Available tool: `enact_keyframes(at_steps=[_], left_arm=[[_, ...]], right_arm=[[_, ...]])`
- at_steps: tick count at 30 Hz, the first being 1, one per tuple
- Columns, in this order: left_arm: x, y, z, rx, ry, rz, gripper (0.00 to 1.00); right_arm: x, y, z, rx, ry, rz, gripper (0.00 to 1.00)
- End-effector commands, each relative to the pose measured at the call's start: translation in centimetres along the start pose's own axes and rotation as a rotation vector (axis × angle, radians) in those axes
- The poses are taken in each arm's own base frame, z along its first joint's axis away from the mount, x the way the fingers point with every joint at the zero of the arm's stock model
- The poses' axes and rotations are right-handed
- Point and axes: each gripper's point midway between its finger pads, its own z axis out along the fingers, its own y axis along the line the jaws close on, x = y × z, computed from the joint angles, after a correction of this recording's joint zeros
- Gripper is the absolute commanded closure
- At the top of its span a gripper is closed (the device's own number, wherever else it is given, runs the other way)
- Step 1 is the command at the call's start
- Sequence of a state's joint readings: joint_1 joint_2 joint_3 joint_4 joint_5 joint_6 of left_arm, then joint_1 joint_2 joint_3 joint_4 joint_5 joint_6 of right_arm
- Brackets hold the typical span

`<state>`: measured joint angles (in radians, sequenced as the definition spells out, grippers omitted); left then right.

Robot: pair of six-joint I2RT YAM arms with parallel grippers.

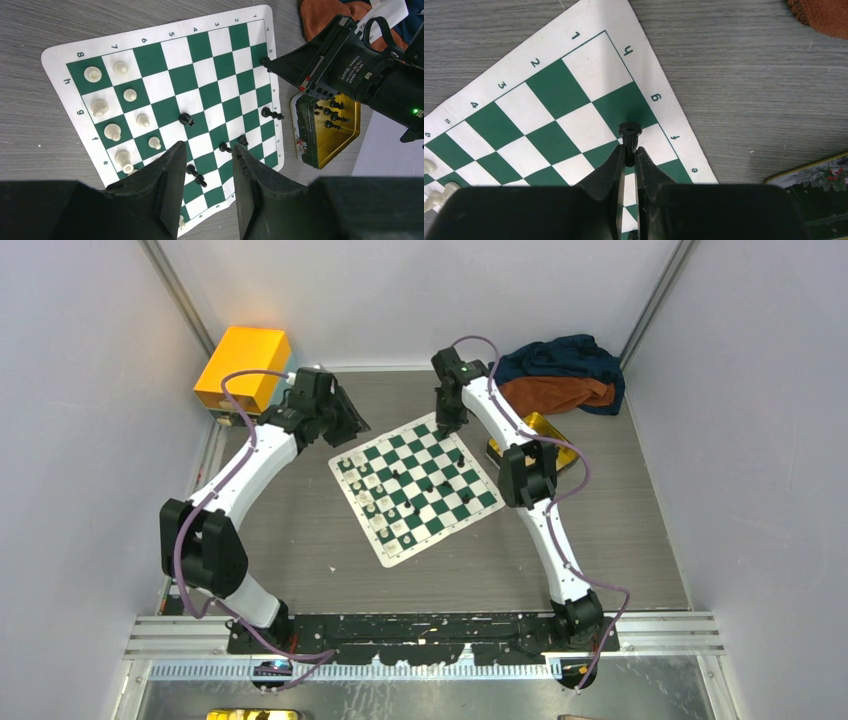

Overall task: Set up the chess pieces on the board
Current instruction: Place the chess piece on the chessboard.

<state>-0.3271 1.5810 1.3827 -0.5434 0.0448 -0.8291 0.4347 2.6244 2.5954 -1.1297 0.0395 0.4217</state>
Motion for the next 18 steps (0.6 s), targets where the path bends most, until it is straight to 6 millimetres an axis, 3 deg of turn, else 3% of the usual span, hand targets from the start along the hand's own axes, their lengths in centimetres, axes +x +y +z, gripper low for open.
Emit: enact_keyframes(at_steps=[1,9,18], left_arm=[[-1.18,-1.16,-0.14,0.029,-0.043,0.019,0.60],[-1.20,-1.27,0.24,0.031,-0.036,0.023,0.60],[-1.08,-1.30,0.69,0.033,-0.027,0.023,0.59]], right_arm=[[-1.44,1.00,-0.66,-0.045,-0.044,0.014,0.98],[-1.33,1.10,-0.23,-0.047,-0.040,0.019,0.95],[-1.41,1.12,0.04,-0.045,-0.044,0.020,0.80]])
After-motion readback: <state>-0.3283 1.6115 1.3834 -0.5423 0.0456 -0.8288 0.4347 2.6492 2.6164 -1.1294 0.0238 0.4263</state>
